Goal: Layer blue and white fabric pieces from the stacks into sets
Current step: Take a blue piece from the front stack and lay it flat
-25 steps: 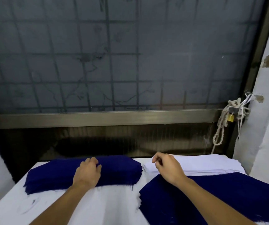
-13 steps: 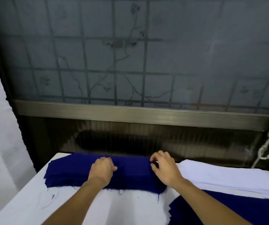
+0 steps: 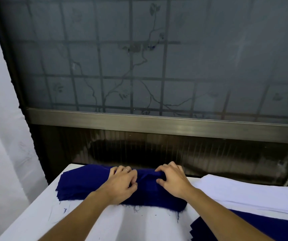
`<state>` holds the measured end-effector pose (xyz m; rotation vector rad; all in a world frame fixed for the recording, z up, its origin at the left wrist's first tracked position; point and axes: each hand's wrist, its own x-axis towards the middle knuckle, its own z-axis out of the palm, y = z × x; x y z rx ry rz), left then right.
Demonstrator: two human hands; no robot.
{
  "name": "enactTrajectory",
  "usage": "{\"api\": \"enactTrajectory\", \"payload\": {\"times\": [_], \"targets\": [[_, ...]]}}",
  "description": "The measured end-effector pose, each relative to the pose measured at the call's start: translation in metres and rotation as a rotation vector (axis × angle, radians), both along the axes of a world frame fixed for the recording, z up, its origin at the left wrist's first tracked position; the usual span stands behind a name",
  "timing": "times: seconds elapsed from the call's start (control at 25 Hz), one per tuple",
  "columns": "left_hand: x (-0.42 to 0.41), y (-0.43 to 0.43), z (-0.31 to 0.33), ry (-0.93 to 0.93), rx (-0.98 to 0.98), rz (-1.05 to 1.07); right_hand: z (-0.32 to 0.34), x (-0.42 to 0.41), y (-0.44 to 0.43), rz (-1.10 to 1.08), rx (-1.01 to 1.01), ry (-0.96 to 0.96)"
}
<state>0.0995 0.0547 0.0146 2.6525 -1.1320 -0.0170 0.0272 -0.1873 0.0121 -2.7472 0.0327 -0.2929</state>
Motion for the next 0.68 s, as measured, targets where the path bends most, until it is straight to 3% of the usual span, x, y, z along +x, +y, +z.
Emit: {"api": "enactTrajectory", "payload": {"times": [0.2,0.32,0.48,0.68], "targets": [[0.0,0.0,0.02,0.186,-0.058,0.03,0.017,-0.016,-0.008,0.071,0.081,-0.05],[-0.018,-0.029,0.034,0.267,-0.2,0.003,0.031,-0.028,0.004,0.151,0.114,-0.105],[-0.031,-0.048,0.057,0.213,-0.304,0.007,0.056,-0.039,0.003,0.122,0.176,-0.164],[-0.027,0.013,0.08,0.194,-0.233,0.106,0.094,-0.078,-0.038,-0.022,0.326,-0.067]]}}
